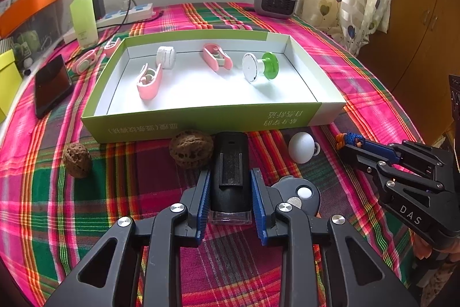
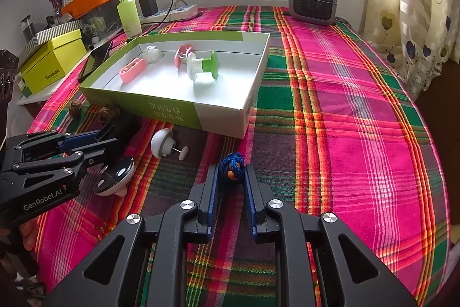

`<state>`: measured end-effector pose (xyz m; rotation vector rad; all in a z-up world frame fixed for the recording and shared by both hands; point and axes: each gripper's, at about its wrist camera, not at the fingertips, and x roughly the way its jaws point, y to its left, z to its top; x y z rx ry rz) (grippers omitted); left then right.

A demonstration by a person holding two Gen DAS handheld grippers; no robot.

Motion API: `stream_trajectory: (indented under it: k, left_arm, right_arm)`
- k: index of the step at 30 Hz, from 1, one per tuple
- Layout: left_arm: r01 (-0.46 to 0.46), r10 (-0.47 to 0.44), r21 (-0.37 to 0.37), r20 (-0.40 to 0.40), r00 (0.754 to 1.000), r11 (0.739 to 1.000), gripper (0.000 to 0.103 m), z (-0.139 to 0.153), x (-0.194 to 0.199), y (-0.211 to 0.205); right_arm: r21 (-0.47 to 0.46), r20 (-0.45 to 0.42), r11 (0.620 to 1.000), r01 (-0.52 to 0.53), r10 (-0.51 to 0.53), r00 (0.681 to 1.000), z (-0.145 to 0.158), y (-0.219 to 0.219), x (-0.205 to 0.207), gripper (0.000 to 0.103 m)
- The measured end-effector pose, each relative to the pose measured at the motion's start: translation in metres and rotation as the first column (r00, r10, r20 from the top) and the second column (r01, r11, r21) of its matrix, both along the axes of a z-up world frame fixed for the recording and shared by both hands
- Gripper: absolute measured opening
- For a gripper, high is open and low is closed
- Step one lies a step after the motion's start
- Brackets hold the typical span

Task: Organize objects
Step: 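Lift the black device and blue toy and carry both over the tray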

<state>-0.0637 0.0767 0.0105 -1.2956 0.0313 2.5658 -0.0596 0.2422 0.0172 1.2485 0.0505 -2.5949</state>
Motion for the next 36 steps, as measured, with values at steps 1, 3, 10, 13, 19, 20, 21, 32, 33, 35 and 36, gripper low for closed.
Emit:
stream_trajectory:
  k: [1, 3, 10, 13, 19, 20, 21, 32, 33, 35, 36]
  left_arm:
    - [-0.001, 0.001, 0.0, -0.001, 1.0, 1.0, 0.025, 0.0, 0.001, 0.0]
    - [0.001, -0.001, 0.0, -0.001, 1.0, 1.0, 0.025, 0.0, 0.0, 0.0]
    - [0.003, -0.003, 0.006, -0.013, 1.0, 1.0, 0.025, 0.004, 0.005, -0.001]
    - [0.002, -0.001, 0.009, -0.011, 1.0, 1.0, 0.025, 0.004, 0.005, -0.001]
    - [0.003, -0.003, 0.021, -0.019, 1.0, 1.0, 0.025, 0.009, 0.007, -0.001]
    - [0.003, -0.003, 0.024, -0.017, 1.0, 1.0, 0.025, 0.01, 0.007, -0.002]
    - [0.003, -0.002, 0.029, -0.015, 1.0, 1.0, 0.025, 0.01, 0.007, -0.002]
    - [-0.001, 0.003, 0.05, -0.032, 0.999, 0.999, 0.025, 0.019, 0.009, -0.006]
    - [-0.004, 0.005, 0.05, -0.032, 0.999, 0.999, 0.025, 0.02, 0.01, -0.006]
    - [-0.003, 0.004, 0.051, -0.031, 0.999, 0.999, 0.025, 0.019, 0.01, -0.006]
    - [-0.005, 0.007, 0.052, -0.028, 1.0, 0.999, 0.025, 0.019, 0.01, -0.007]
  right_arm:
    - [0.001, 0.0, 1.0, 0.001, -0.001, 1.0, 0.0, 0.0, 0.0, 0.018]
    - [0.002, 0.0, 1.0, 0.002, -0.002, 1.0, 0.0, 0.0, 0.001, 0.018]
    - [0.0, -0.006, 1.0, 0.003, -0.003, 1.0, 0.003, -0.001, 0.002, 0.018]
    - [0.001, -0.006, 1.0, 0.003, -0.003, 1.0, 0.003, -0.002, 0.002, 0.018]
    - [-0.004, -0.013, 1.0, -0.002, 0.002, 1.0, 0.007, -0.002, 0.004, 0.018]
    - [-0.004, -0.015, 1.0, -0.002, 0.002, 1.0, 0.008, -0.003, 0.004, 0.018]
    - [-0.005, -0.016, 1.0, -0.004, 0.003, 1.0, 0.008, -0.003, 0.004, 0.018]
    - [-0.012, -0.041, 1.0, -0.015, 0.014, 0.999, 0.02, -0.007, 0.005, 0.018]
    - [-0.012, -0.043, 1.0, -0.015, 0.014, 0.999, 0.02, -0.008, 0.005, 0.018]
    - [-0.014, -0.045, 1.0, -0.016, 0.015, 0.999, 0.021, -0.008, 0.005, 0.018]
    - [-0.015, -0.045, 1.0, -0.016, 0.015, 0.999, 0.021, -0.009, 0.005, 0.018]
